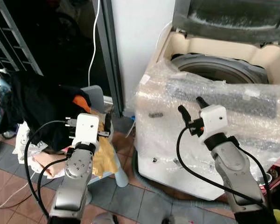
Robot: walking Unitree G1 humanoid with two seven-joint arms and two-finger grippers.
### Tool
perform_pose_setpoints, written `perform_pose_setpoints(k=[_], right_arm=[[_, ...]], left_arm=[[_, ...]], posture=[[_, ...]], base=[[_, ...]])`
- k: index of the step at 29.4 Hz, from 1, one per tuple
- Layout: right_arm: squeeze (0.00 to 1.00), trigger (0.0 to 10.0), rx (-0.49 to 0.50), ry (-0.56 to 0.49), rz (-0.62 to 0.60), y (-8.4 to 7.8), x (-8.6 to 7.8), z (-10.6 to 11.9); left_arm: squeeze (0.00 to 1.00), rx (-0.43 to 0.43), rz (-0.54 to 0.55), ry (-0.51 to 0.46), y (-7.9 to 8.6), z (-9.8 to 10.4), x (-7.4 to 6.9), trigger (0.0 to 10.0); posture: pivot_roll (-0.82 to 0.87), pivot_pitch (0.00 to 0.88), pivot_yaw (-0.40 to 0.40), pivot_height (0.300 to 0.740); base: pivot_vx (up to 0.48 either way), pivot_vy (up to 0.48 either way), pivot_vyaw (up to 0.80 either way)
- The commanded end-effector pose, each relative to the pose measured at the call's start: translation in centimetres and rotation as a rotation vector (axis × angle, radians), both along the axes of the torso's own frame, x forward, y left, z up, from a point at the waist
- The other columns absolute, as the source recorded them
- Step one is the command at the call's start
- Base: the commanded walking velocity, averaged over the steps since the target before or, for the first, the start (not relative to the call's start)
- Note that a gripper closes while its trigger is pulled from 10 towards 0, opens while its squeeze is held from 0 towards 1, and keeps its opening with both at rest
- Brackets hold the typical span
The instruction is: Clothes washing
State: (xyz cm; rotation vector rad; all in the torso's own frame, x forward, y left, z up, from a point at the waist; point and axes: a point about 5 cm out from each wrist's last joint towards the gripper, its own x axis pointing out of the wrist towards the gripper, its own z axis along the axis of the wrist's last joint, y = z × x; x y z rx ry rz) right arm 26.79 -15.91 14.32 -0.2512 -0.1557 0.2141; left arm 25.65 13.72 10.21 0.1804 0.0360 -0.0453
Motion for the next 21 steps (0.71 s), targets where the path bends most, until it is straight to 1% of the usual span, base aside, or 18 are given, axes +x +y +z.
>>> perform_pose_setpoints(k=[1,2,3,4,5,6,7,8,10,12,13,15,17,19,21], right_arm=[[0.0,10.0,0.062,-0.001,-0.068,-0.2,0.1,0.5],[0.0,10.0,0.062,-0.001,-0.068,-0.2,0.1,0.5],[0.0,10.0,0.1,0.015,-0.105,-0.3,0.1,0.3],[0.0,10.0,0.178,0.051,-0.18,-0.7,-0.2,-0.4],[0.0,10.0,0.21,0.07,-0.197,-0.8,-0.2,-0.6],[0.0,10.0,0.21,0.07,-0.197,-0.8,-0.2,-0.6],[0.0,10.0,0.253,0.104,-0.196,-0.6,-0.4,-1.1],[0.0,10.0,0.257,0.124,-0.168,-0.2,-0.5,-1.4],[0.0,10.0,0.251,0.14,-0.147,0.0,-0.6,-1.6],[0.0,10.0,0.276,0.17,-0.16,-0.2,-0.6,-1.9],[0.0,10.0,0.301,0.186,-0.176,-0.6,-0.5,-2.1],[0.0,10.0,0.315,0.191,-0.188,-0.8,-0.4,-2.1],[0.0,10.0,0.316,0.201,-0.207,-1.1,-0.2,-2.1],[0.0,10.0,0.32,0.202,-0.199,-1.0,-0.1,-2.0],[0.0,10.0,0.277,0.21,-0.203,-0.8,0.0,-2.1]], left_arm=[[0.0,-0.026,0.003,-0.007,0.3,0.1,-0.4,10.0],[0.0,-0.026,0.003,-0.007,0.3,0.1,-0.4,10.0],[0.0,-0.057,-0.004,0.004,0.2,-0.1,-0.7,10.0],[0.0,-0.09,-0.006,0.022,0.4,-0.3,-1.1,10.0],[0.0,-0.094,0.0,0.028,0.5,-0.4,-1.3,10.0],[0.0,-0.094,0.0,0.028,0.5,-0.4,-1.3,10.0],[0.0,-0.091,0.0,0.042,0.5,-0.7,-1.5,10.0],[0.0,-0.088,-0.014,0.048,0.4,-0.8,-1.6,10.0],[0.0,-0.088,-0.027,0.048,0.2,-0.9,-1.6,10.0],[0.0,-0.096,-0.032,0.043,0.0,-0.8,-1.4,10.0],[0.0,-0.109,-0.036,0.031,-0.2,-0.5,-1.3,10.0],[0.0,-0.119,-0.038,0.024,-0.3,-0.4,-1.2,10.0],[0.0,-0.133,-0.047,0.028,-0.5,-0.3,-1.2,10.0],[0.0,-0.134,-0.044,0.027,-0.5,-0.3,-1.1,10.0],[0.0,-0.132,-0.037,0.035,-0.4,-0.5,-1.1,10.0]], posture=[[-0.04,0.0,0.03,0.74],[-0.04,0.0,0.03,0.74],[-0.04,0.0,0.029,0.74],[-0.04,0.0,0.032,0.74],[-0.04,0.0,0.032,0.74],[-0.04,0.0,0.032,0.74],[-0.05,0.0,0.034,0.74],[-0.05,0.0,0.03,0.74],[-0.05,0.0,0.03,0.74],[-0.04,0.0,0.026,0.74],[-0.04,0.0,0.021,0.74],[-0.05,0.0,0.019,0.74],[-0.05,0.0,0.023,0.74],[-0.05,0.0,0.034,0.74],[-0.06,0.0,0.035,0.74]], base=[[0.0,0.0,0.0],[0.0,0.0,0.0],[0.0,0.0,0.0],[0.0,0.0,0.0],[0.0,0.0,0.0],[0.0,0.0,0.0],[0.0,0.319,0.0],[0.0,0.48,0.0],[0.0,0.48,0.0],[0.0,0.48,0.0],[0.0,0.48,0.0],[0.0,0.48,0.0],[0.0,0.48,0.0],[0.0,0.48,0.0],[0.0,0.48,0.0]])
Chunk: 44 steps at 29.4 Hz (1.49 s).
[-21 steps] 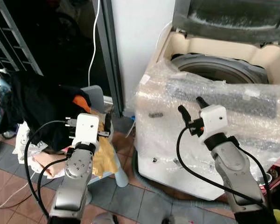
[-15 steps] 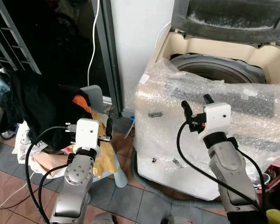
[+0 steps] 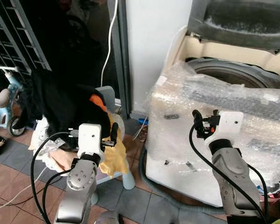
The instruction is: Clothes washing
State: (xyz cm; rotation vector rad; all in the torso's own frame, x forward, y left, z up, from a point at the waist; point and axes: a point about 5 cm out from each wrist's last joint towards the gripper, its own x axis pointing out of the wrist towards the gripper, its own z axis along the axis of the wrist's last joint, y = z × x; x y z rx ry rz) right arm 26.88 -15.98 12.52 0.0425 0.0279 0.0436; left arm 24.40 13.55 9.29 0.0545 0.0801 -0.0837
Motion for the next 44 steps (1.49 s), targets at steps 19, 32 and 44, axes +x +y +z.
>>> perform_pose_setpoints(k=[19,32,44], right_arm=[[0.0,10.0,0.053,0.106,-0.028,-0.6,-0.3,-1.5],[0.0,10.0,-0.005,0.077,0.005,-0.4,-0.8,-0.8],[0.07,10.0,-0.032,0.041,0.061,0.1,-0.7,-0.4]], left_arm=[[0.0,-0.031,0.051,0.041,1.2,0.0,0.1,10.0],[0.0,-0.008,0.05,0.039,1.3,0.1,-0.3,10.0],[0.0,0.029,0.058,0.058,1.3,-0.1,-0.6,10.0]], posture=[[-0.05,0.0,0.019,0.74],[-0.05,0.0,0.022,0.74],[-0.04,0.0,0.021,0.74]], base=[[0.0,0.101,0.0],[0.0,0.0,0.37],[0.0,0.0,0.8]])
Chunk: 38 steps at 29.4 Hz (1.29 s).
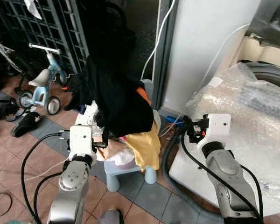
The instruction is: Clothes washing
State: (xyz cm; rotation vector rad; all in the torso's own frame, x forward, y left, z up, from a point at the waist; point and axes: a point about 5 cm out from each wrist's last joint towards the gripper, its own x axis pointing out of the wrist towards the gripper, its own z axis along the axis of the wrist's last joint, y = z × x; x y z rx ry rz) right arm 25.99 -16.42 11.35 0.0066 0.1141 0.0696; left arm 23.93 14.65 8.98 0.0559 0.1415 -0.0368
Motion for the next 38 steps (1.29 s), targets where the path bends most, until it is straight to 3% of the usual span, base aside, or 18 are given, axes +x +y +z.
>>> perform_pose_setpoints(k=[1,2,10,11,12,14,20,25,30,38], right_arm=[[0.07,10.0,0.017,-0.056,0.051,0.7,0.1,0.9],[1.0,10.0,0.028,-0.063,0.062,0.9,0.1,1.0],[1.0,10.0,0.034,-0.072,0.098,2.0,0.9,1.2],[0.65,10.0,0.034,-0.098,0.125,2.4,1.4,1.7],[0.0,10.0,0.027,-0.116,0.134,2.5,1.6,2.1],[0.0,10.0,0.039,-0.147,0.141,2.7,2.1,2.8],[0.0,10.0,0.064,-0.162,0.155,3.2,2.3,3.3],[0.0,10.0,-0.048,-0.176,0.291,4.8,1.5,2.6],[0.0,10.0,-0.033,-0.161,0.272,4.2,1.7,2.4],[0.0,10.0,-0.062,-0.142,0.224,3.0,1.8,1.7]], left_arm=[[0.0,0.028,0.01,0.003,0.2,0.2,-0.1,10.0],[0.0,0.027,0.011,0.006,0.1,0.1,-0.1,10.0],[0.0,0.02,0.008,0.014,-0.1,-0.1,0.5,10.0],[0.0,0.032,0.015,-0.004,-0.3,0.5,1.0,10.0],[0.0,0.047,0.018,-0.014,-0.3,0.8,1.2,10.0],[0.0,0.098,0.03,-0.037,-0.3,1.3,1.5,10.0],[0.0,0.086,0.036,-0.057,0.1,1.9,1.4,10.0],[0.0,0.069,0.01,-0.021,-0.3,0.7,0.8,10.0],[0.0,0.019,-0.001,-0.02,-0.7,0.9,0.8,10.0],[0.0,0.008,-0.005,-0.007,-0.4,0.7,0.4,10.0]], posture=[[-0.04,0.0,0.021,0.74],[-0.04,0.0,0.02,0.74],[-0.04,0.0,0.025,0.74],[-0.03,0.0,0.037,0.74],[-0.03,0.0,0.039,0.74],[-0.03,0.0,0.044,0.74],[-0.03,0.0,0.036,0.74],[-0.03,0.0,0.016,0.74],[-0.02,0.0,-0.001,0.74],[0.0,0.0,-0.005,0.74]], base=[[0.0,0.0,0.8],[0.0,0.0,0.77],[0.0,0.0,0.78],[0.0,0.0,0.0],[0.0,0.0,0.0],[0.0,0.0,0.0],[0.0,0.0,0.0],[0.0,0.0,0.64],[0.0,0.0,0.79],[0.0,0.0,0.5]])
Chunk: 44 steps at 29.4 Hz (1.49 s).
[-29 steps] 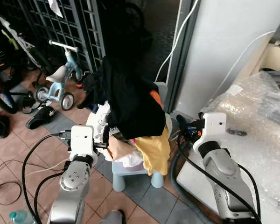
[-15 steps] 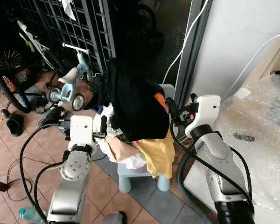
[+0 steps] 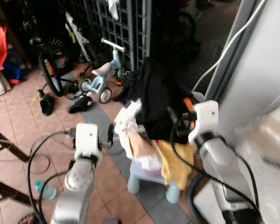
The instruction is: Clothes washing
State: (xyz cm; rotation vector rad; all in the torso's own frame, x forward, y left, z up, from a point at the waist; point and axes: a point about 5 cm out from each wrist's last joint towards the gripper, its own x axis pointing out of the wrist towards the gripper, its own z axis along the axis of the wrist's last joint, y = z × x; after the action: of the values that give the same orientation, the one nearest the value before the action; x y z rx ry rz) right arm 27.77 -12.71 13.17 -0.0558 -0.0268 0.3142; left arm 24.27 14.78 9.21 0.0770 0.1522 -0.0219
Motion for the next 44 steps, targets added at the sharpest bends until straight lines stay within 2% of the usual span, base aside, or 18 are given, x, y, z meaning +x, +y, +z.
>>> perform_pose_setpoints(k=[1,8,15,16,21,23,25,26,31,35,36,37,38,39,41,44], right_arm=[[0.0,10.0,-0.012,0.001,-0.03,-0.7,0.2,-0.2],[0.0,10.0,-0.018,-0.018,-0.009,0.0,0.7,0.2],[0.0,10.0,-0.088,-0.04,0.046,-0.4,0.7,0.1],[0.0,10.0,-0.121,-0.043,0.045,-0.6,0.9,0.2],[0.0,10.0,-0.204,-0.124,0.016,-0.8,1.7,1.9],[0.0,10.0,-0.202,-0.132,-0.001,-0.8,1.9,2.2],[0.0,10.0,-0.206,-0.125,0.006,-0.6,2.1,2.1],[0.0,10.0,-0.24,-0.112,0.006,-0.5,2.1,1.8],[0.0,10.0,-0.235,-0.082,0.004,-0.6,2.2,1.2],[0.0,10.0,-0.155,0.012,-0.071,-1.3,4.0,1.2],[0.0,6.8,-0.185,0.029,-0.094,-1.6,4.9,1.3],[0.0,4.6,-0.189,0.04,-0.104,-1.8,5.3,1.3],[0.0,4.6,-0.189,0.046,-0.109,-1.8,5.5,1.3],[0.0,0.0,-0.17,0.07,-0.113,-1.9,5.8,1.2],[0.0,0.0,-0.113,0.136,-0.117,-1.9,6.4,0.9],[0.0,0.0,-0.081,0.203,-0.077,-1.4,6.9,0.6]], left_arm=[[0.0,-0.014,-0.024,-0.015,-0.5,0.4,-0.1,10.0],[0.0,-0.018,-0.029,-0.015,-0.6,0.5,0.1,10.0],[0.0,-0.027,-0.028,-0.021,-0.8,0.6,0.3,10.0],[0.0,-0.026,-0.028,-0.019,-0.8,0.6,0.3,10.0],[0.0,-0.026,-0.031,-0.014,-0.7,0.5,0.3,10.0],[0.0,-0.028,-0.035,-0.013,-0.8,0.5,0.3,10.0],[0.0,-0.03,-0.039,-0.015,-0.9,0.5,0.4,10.0],[0.0,-0.027,-0.04,-0.013,-1.0,0.5,0.4,10.0],[0.0,-0.026,-0.049,-0.012,-1.1,0.5,0.4,10.0],[0.0,-0.02,-0.061,-0.004,-1.3,0.4,0.6,10.0],[0.0,-0.02,-0.064,-0.006,-1.3,0.5,0.6,10.0],[0.0,-0.02,-0.064,-0.006,-1.4,0.5,0.6,10.0],[0.0,-0.02,-0.064,-0.006,-1.4,0.5,0.6,10.0],[0.0,-0.02,-0.063,-0.006,-1.3,0.5,0.7,10.0],[0.0,-0.019,-0.058,-0.008,-1.3,0.5,0.7,10.0],[0.0,-0.016,-0.048,-0.012,-1.2,0.6,0.7,10.0]], posture=[[0.0,0.0,-0.006,0.74],[0.0,0.0,-0.008,0.74],[0.0,0.0,-0.007,0.74],[0.0,0.0,-0.008,0.74],[0.0,0.0,-0.008,0.74],[0.0,0.0,-0.008,0.74],[0.0,0.0,-0.006,0.74],[0.0,0.0,-0.006,0.74],[0.0,0.0,-0.001,0.74],[0.01,0.0,-0.001,0.74],[0.01,0.0,-0.003,0.74],[0.01,0.0,-0.003,0.74],[0.01,0.0,-0.003,0.74],[0.01,0.0,-0.006,0.74],[0.02,0.0,-0.008,0.74],[0.02,0.0,-0.008,0.74]], base=[[0.307,0.244,0.0],[0.309,0.247,0.0],[0.366,0.29,0.0],[0.368,0.0,0.0],[0.347,0.0,0.0],[0.27,0.0,0.0],[0.129,0.0,0.0],[0.0,0.0,0.0],[0.0,0.0,0.0],[0.0,0.0,0.0],[0.0,0.0,0.0],[0.0,0.0,0.0],[0.0,0.0,0.0],[0.0,0.0,0.0],[0.0,0.0,0.0],[0.0,0.0,0.0]])
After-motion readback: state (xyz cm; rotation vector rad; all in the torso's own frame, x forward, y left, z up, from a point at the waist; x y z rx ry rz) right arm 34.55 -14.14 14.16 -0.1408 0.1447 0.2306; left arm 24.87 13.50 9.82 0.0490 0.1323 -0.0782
